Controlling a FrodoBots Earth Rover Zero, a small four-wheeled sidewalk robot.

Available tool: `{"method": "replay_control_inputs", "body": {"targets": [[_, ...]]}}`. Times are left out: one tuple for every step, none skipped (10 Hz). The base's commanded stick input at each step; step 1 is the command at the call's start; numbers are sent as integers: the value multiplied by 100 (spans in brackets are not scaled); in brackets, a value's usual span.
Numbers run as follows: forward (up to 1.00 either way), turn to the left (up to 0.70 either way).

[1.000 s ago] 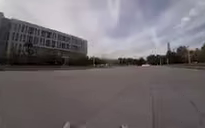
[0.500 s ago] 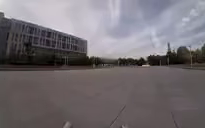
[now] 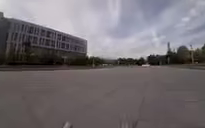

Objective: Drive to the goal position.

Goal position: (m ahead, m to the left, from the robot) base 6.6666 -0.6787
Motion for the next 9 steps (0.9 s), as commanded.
{"method": "replay_control_inputs", "body": {"targets": [[100,0],[100,0],[100,0],[100,0],[100,0],[100,0],[100,0],[100,0],[100,0]]}}
